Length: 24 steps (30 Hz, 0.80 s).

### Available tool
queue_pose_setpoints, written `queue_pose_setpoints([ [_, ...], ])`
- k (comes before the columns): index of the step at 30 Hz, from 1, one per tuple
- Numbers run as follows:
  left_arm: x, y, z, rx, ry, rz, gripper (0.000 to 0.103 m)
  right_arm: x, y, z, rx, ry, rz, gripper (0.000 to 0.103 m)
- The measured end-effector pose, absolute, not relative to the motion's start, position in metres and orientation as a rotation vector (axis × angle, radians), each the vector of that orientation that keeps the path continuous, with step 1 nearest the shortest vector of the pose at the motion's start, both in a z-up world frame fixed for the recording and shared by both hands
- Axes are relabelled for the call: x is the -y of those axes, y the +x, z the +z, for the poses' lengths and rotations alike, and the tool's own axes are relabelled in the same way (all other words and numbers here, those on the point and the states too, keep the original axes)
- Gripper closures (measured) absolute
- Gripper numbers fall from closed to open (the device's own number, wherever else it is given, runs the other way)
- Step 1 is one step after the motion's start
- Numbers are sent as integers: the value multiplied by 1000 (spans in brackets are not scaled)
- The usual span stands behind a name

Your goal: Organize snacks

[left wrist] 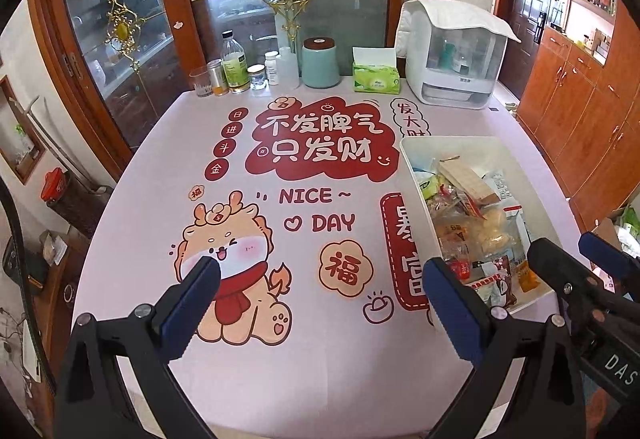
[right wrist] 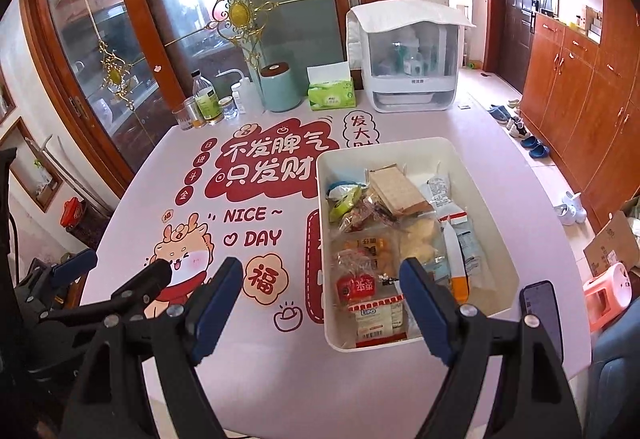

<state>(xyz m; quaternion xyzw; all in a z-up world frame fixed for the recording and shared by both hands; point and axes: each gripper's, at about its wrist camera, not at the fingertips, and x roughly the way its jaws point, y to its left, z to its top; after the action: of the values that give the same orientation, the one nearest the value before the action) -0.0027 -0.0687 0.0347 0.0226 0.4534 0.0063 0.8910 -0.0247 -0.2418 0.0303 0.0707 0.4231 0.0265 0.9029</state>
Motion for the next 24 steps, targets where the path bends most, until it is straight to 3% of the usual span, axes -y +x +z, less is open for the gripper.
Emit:
queue_pose_setpoints([
  [24,59,12,27,-961,20,15,2,233,-11,24,-893,134,55,22],
])
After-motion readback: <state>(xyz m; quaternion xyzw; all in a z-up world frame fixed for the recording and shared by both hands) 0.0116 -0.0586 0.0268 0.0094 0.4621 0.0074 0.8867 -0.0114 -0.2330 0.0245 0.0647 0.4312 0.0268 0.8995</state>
